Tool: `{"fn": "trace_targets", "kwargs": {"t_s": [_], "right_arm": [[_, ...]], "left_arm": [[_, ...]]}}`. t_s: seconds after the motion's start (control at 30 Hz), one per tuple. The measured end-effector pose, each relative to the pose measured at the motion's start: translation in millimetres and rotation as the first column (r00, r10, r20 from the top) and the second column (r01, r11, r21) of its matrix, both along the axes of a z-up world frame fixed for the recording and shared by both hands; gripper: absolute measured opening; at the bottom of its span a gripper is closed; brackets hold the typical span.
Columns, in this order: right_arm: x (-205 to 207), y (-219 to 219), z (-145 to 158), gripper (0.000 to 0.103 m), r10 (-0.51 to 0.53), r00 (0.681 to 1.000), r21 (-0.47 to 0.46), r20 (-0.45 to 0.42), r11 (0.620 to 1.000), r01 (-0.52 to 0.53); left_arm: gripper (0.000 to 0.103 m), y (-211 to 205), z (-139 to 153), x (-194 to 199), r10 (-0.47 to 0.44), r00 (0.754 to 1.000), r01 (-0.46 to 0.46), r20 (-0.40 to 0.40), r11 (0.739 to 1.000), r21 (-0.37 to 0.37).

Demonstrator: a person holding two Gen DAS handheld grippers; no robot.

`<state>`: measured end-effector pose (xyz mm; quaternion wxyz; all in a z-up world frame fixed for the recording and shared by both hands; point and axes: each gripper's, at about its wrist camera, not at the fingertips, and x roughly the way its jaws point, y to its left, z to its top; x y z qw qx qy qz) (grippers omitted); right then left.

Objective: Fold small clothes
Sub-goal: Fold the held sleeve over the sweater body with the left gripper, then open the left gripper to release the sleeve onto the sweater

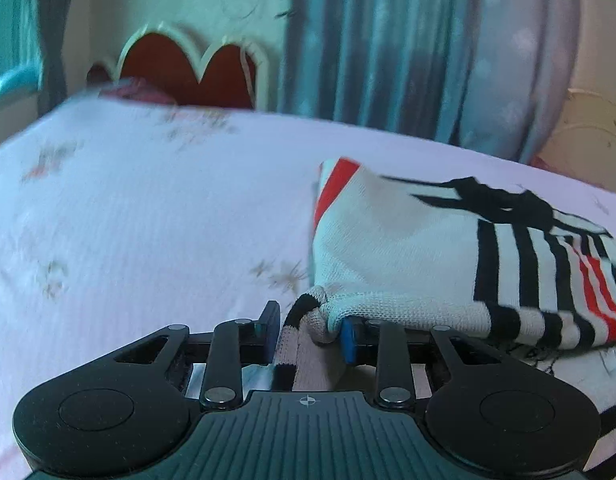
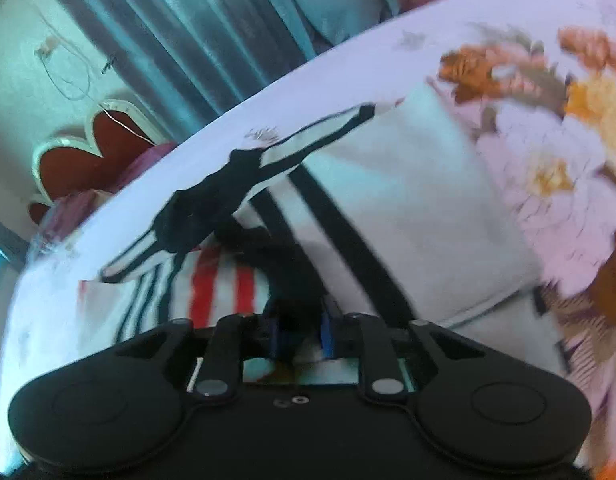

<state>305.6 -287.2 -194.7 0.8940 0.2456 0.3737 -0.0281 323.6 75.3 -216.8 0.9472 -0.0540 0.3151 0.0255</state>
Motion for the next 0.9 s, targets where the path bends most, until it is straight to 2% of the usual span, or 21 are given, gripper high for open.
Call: {"fn": "trace_targets", "kwargs": {"t_s": [0.13,0.2,0.23,0.27,0.37,0.53,0.57,0.6,0.63,0.67,0.73,0.8,0.87,0.9], "right_arm": [[-1.5,-3.4,4.0,0.046,-0.019,1.0,-0.041,0.02,0.999,0.02],[-1.0,-8.0,-2.0,0.047,-0.008,1.0,-0.03,0.005,1.0,0.008],[0.1,-9.2,-3.4,0.035,-0.003,1.0,-0.02,0.001,1.0,0.003],[0.6,-10.4,-3.8,0.009,0.003,1.0,-0.016,0.0,1.0,-0.003],[2.3,-10.9,-6.9,0.006,0.026,0.999,-0.014,-0.027,1.0,-0.027],[-5.9,-8.0,2.1,0.007,0.034,0.999,-0.104,0.0,0.994,-0.034],[-3.3,-7.8,-0.2,0.014,0.044,0.999,-0.109,-0.014,0.993,-0.046],[0.4,-7.2,-2.3,0.016,0.066,0.997,-0.109,-0.033,0.992,-0.069],[1.1,-8.8,-1.3,0.025,0.068,0.997,-0.098,-0.029,0.993,-0.071],[0.6,-11.5,0.7,0.043,0.068,0.998,-0.08,-0.019,0.994,-0.069],[-0.8,-14.2,7.2,0.063,0.064,0.998,-0.078,0.022,0.995,-0.062],[2.0,-12.7,8.6,0.057,0.075,0.997,-0.129,0.024,0.989,-0.072],[7.1,-15.3,2.2,0.041,0.079,0.997,-0.12,-0.003,0.99,-0.079],[9.9,-16.2,-2.0,0.038,0.073,0.997,-0.11,-0.022,0.991,-0.075]], "left_arm": [[0.032,7.4,-2.6,0.4,0.033,0.999,-0.034,-0.008,0.997,-0.069],[0.032,8.9,-5.6,1.8,0.036,0.999,-0.037,-0.019,0.996,-0.08],[0.032,10.4,-7.5,2.8,0.036,0.999,-0.038,-0.026,0.995,-0.088],[0.032,12.4,-8.4,3.4,0.038,0.999,-0.041,-0.031,0.994,-0.103],[0.032,20.8,-6.2,4.2,0.051,0.997,-0.059,-0.055,0.985,-0.164],[0.035,14.4,0.4,4.8,0.001,0.996,-0.013,-0.093,0.992,-0.126],[0.035,13.4,1.4,5.1,-0.006,0.995,-0.006,-0.104,0.993,-0.119],[0.035,14.6,3.2,3.9,-0.014,0.994,0.0,-0.112,0.992,-0.124],[0.036,16.2,5.2,1.9,-0.022,0.993,0.007,-0.118,0.991,-0.131],[0.039,18.8,8.2,-1.5,-0.028,0.992,0.011,-0.121,0.991,-0.137],[0.059,23.8,15.2,-10.6,-0.024,0.992,0.007,-0.12,0.99,-0.142],[0.065,26.9,25.4,-19.4,-0.011,0.996,-0.001,-0.091,0.99,-0.138],[0.065,27.0,32.9,-18.3,-0.018,0.997,0.007,-0.073,0.989,-0.149],[0.065,26.3,34.6,-13.8,-0.023,0.997,0.012,-0.071,0.988,-0.151]]}}
